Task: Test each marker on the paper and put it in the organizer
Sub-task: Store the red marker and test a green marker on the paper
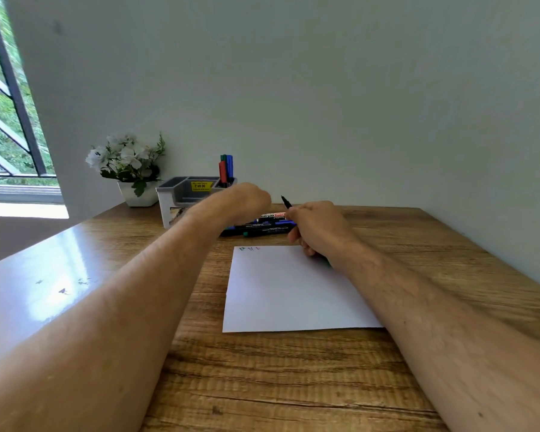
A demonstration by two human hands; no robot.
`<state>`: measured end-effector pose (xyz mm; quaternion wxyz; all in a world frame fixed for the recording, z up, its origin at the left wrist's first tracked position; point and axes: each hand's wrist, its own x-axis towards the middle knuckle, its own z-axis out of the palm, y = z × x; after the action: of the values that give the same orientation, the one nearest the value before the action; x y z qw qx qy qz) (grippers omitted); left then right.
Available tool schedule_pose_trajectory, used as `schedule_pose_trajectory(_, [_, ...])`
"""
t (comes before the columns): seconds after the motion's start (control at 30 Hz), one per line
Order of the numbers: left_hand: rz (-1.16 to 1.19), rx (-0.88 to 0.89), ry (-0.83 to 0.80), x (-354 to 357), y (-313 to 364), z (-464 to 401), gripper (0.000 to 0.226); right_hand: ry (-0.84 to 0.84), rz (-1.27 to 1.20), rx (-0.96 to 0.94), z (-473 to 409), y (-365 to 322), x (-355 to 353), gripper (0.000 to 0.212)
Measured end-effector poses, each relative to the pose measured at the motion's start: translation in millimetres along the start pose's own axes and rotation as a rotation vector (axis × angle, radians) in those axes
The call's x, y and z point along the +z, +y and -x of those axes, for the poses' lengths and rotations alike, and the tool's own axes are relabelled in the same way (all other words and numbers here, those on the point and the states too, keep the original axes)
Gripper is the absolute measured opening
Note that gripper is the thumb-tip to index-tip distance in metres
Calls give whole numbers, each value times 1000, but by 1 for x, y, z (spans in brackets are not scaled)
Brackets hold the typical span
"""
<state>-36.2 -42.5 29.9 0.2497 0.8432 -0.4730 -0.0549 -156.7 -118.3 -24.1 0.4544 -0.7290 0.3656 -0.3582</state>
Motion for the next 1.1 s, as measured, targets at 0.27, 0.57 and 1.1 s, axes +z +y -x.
schedule_pose_trajectory(0.27, [-325, -56, -534, 1, -21, -5, 43, -13, -35, -43, -1, 6, 1, 30])
schedule_pose_trajectory(0.57, [-407, -85, -534, 2, -23, -3, 70, -161, -69, -120, 1, 1, 8, 21])
schedule_pose_trajectory(1.1, [-388, -133, -553, -2, -21, 4, 128, -249, -14, -159, 2, 5, 15, 10])
